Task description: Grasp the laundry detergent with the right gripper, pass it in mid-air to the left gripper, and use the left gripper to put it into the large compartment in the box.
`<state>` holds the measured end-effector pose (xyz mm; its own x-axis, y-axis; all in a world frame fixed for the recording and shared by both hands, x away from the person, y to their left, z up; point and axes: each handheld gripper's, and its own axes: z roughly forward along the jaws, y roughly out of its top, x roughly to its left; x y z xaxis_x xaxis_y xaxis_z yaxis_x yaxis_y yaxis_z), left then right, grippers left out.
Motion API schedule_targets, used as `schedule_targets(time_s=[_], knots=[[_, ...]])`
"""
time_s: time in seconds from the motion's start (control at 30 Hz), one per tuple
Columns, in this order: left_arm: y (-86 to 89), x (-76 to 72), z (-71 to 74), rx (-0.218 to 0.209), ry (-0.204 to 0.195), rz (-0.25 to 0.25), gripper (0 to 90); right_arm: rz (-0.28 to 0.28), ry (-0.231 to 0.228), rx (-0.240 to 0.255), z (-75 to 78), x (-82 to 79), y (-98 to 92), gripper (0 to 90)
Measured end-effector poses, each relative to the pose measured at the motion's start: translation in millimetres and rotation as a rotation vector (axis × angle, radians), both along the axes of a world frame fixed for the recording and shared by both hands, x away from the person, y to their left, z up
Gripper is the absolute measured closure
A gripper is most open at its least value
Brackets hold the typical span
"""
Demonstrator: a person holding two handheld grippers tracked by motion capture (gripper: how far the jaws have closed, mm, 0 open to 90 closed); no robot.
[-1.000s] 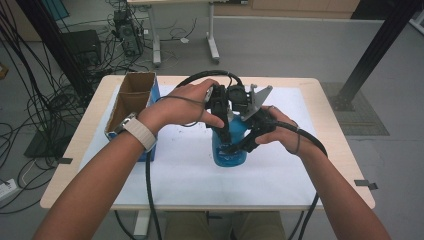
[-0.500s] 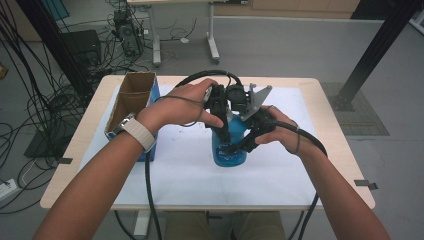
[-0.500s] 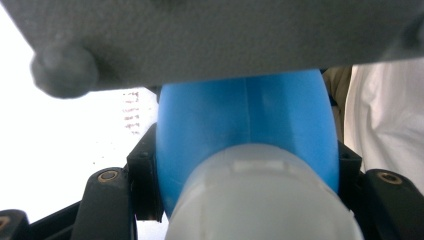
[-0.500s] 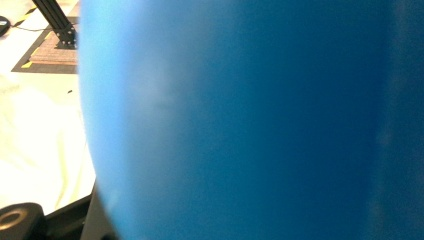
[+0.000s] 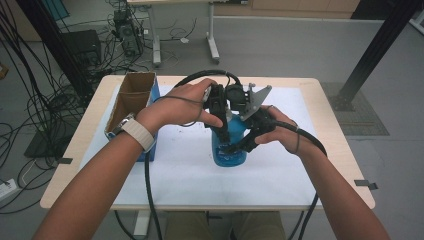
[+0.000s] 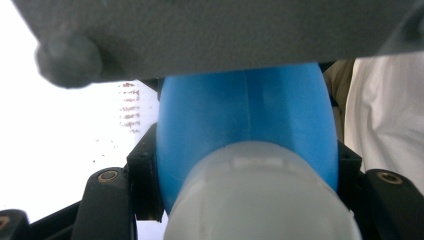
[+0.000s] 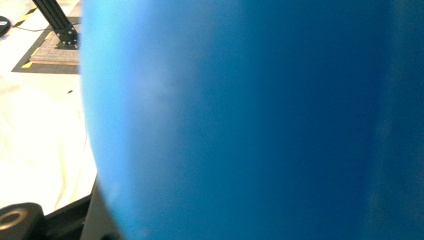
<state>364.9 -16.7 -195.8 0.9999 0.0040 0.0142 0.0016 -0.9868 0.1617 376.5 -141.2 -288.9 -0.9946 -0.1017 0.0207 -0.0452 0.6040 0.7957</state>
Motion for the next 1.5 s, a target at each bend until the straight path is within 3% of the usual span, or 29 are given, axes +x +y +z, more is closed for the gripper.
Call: schedule_targets(time_s=[1.5], knots=[[5.4, 0.2, 0.3, -0.005, 0.004, 0.011, 37.8, 0.008, -0.001, -0.001, -0.6, 0.4, 3.8, 42.7]])
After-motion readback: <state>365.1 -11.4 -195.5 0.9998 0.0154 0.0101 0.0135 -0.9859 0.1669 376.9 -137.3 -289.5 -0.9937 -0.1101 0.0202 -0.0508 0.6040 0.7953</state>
